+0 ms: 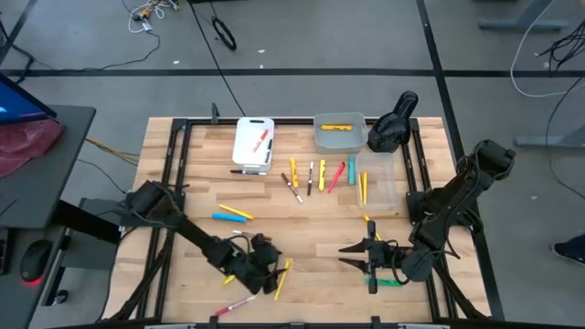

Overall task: Pick & Place Markers
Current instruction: Put the yellow pen into the transparent bin

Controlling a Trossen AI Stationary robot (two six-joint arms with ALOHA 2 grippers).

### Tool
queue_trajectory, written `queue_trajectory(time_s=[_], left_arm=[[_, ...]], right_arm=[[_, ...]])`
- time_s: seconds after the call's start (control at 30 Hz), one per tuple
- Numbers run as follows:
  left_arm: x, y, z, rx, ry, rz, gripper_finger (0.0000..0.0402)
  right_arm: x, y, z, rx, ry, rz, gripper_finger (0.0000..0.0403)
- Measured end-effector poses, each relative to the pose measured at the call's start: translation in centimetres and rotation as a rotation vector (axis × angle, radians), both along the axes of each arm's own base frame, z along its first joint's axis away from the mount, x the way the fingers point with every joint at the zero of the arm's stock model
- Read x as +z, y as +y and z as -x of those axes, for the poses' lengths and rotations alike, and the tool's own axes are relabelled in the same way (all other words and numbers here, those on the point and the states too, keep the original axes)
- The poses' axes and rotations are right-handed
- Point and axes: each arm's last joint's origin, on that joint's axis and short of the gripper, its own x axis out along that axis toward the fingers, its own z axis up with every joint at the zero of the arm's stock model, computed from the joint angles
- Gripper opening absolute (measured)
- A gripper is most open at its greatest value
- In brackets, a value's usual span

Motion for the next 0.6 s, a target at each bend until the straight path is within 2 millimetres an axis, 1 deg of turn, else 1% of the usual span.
queue_trajectory(time_s=[0.17,0.37,0.47,0.6], left_arm=[[-0.7,0.4,-0.9,-0.038,-0.021,-0.013,0.0276],[-0.9,0.7,-0.8,-0.075,0.020,-0.097,0.0269],[-1.0,0.9,-0.9,-0.080,0.032,-0.120,0.0250],[-1.1,1.3,-1.0,-0.097,0.063,-0.108,0.0208]], right_arm=[[-0.1,0.0,0.0,-0.001,0.008,0.006,0.0098],[-0.2,0.0,0.0,-0.002,0.013,0.009,0.0098],[-0.2,0.0,0.0,-0.002,0.013,0.009,0.0098],[-0.2,0.0,0.0,-0.002,0.013,0.009,0.0098]])
